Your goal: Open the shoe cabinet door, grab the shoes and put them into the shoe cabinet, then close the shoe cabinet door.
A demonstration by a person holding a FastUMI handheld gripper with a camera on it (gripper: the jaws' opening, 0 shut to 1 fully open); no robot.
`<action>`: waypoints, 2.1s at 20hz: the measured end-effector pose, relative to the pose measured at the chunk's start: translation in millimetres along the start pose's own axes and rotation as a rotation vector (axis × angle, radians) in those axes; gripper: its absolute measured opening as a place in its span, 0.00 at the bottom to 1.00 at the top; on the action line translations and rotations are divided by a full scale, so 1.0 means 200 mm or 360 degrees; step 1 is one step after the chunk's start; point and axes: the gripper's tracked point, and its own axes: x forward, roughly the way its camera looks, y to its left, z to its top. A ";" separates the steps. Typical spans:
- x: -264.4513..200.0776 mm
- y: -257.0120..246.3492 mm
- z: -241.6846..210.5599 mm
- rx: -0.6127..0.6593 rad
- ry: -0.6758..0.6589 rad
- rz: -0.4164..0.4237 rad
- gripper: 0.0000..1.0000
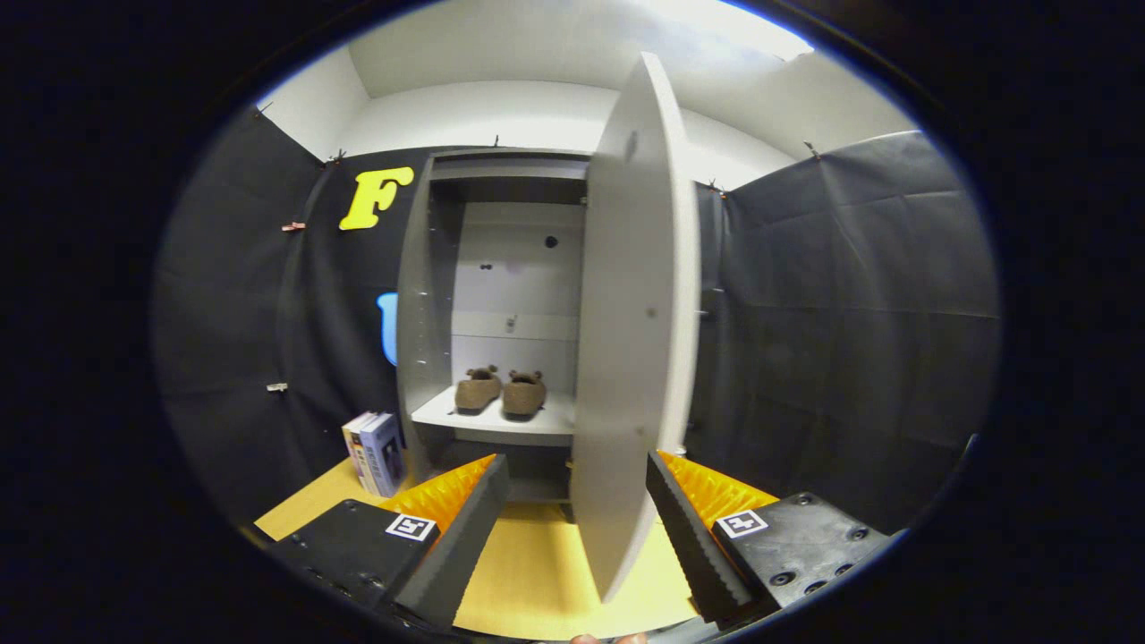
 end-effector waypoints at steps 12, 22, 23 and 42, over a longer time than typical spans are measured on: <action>0.29 -0.74 -0.05 0.0055 0.0065 -0.0177 0.98; 0.58 -0.68 0.05 0.0255 0.0072 -0.0031 0.98; 0.57 -0.65 0.04 0.0260 0.0087 -0.0019 0.97; 0.50 0.30 0.09 0.0219 0.0040 0.0028 0.97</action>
